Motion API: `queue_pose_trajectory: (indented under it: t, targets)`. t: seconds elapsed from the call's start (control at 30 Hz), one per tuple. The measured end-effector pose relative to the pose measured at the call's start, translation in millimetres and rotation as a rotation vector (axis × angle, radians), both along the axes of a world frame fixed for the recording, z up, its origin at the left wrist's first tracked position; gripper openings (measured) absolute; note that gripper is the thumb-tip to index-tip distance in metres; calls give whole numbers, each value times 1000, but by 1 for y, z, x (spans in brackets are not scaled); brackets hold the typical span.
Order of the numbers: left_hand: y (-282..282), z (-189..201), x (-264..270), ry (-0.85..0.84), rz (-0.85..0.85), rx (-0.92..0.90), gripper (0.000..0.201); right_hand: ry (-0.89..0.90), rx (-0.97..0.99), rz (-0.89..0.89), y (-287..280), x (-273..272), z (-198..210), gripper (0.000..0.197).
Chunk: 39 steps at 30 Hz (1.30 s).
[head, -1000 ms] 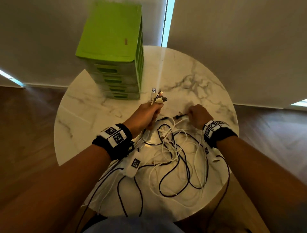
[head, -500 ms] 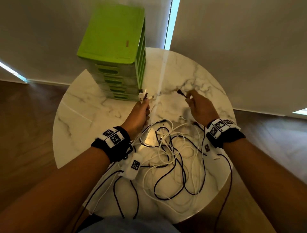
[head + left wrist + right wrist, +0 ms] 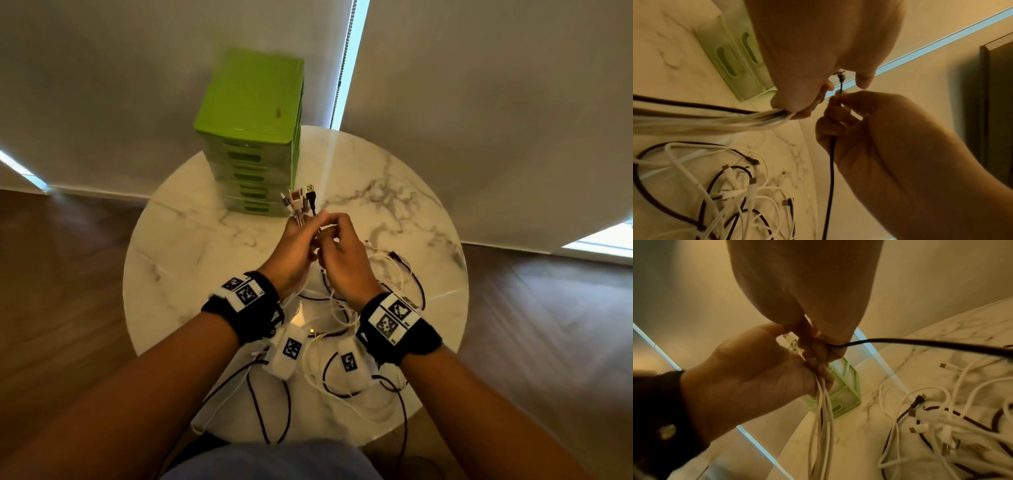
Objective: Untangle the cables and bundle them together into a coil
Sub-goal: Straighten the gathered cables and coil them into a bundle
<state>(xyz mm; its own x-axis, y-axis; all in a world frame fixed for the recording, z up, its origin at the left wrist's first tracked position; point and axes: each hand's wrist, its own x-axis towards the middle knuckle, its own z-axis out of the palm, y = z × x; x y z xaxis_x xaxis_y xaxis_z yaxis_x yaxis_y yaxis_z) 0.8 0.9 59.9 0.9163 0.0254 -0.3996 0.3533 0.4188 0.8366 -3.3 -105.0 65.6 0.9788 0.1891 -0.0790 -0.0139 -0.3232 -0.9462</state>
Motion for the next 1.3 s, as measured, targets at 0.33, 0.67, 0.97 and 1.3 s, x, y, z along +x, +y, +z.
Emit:
queue_pose_trajectory:
  t: [0.33,0.67,0.97,1.3]
  targets:
    - [21,21,-36,-107,4,105,36,31,-35,114,6,-40,13,23]
    - [93,71,-27,-210,156,-28,23,210,-148,524,-51,-95,-44,52]
    - [90,74,-42,-184,-33,135,30,46,-219,19,-44,-66,-20,41]
    - [53,58,-57,-145,-77,229,46,-238,-133,190,20,-57,41,31]
